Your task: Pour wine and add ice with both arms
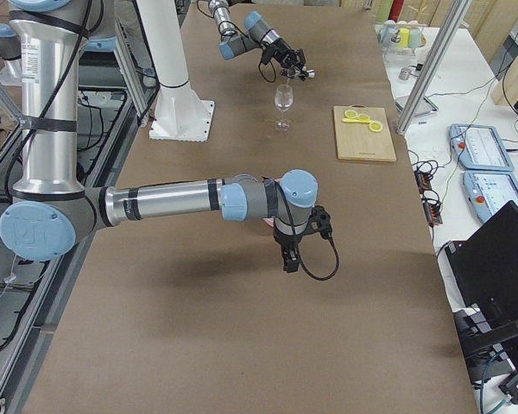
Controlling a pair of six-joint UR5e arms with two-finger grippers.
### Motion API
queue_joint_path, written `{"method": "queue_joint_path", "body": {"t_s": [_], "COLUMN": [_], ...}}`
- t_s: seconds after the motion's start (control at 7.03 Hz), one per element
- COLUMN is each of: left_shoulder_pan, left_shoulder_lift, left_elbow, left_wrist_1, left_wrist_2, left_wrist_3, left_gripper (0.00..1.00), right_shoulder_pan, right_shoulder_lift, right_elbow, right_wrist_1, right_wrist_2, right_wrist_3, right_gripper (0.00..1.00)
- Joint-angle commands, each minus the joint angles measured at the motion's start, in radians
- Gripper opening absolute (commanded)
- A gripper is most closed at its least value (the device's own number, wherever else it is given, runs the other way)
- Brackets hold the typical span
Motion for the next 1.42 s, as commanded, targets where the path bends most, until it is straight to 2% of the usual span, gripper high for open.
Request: {"method": "queue_joint_path", "body": {"t_s": [0.0, 0.43, 0.57, 0.71, 1.0, 1.14, 1.28], "left_shoulder_pan": [0.001, 0.001, 0.005, 0.014, 0.013, 0.008, 0.007], "left_shoulder_lift": [-0.008, -0.010, -0.017, -0.014, 0.005, 0.024, 0.086], "left_elbow": [0.000, -0.003, -0.003, 0.000, -0.058, -0.074, -0.077], "left_wrist_1": [0.000, -0.009, -0.015, -0.005, -0.053, -0.055, -0.064], "left_wrist_2": [0.006, 0.006, 0.023, 0.071, 0.061, 0.064, 0.063], "left_wrist_3": [0.077, 0.070, -0.018, -0.211, -0.240, -0.321, -0.529], "left_gripper": [0.00, 0.00, 0.00, 0.00, 0.00, 0.00, 0.00], "right_shoulder_pan": [0.001, 0.001, 0.001, 0.001, -0.001, -0.001, -0.001], "right_shoulder_lift": [0.000, 0.000, 0.000, 0.000, 0.002, 0.002, 0.003], "right_elbow": [-0.002, 0.000, 0.001, 0.003, 0.003, 0.003, 0.003], "right_wrist_1": [0.000, 0.000, 0.000, 0.000, 0.000, 0.002, 0.000], "right_wrist_2": [0.000, 0.000, 0.000, 0.000, 0.000, 0.000, 0.000], "right_wrist_3": [0.000, 0.000, 0.000, 0.000, 0.020, 0.020, 0.020], "right_gripper": [1.00, 1.00, 1.00, 1.00, 1.00, 1.00, 1.00]}}
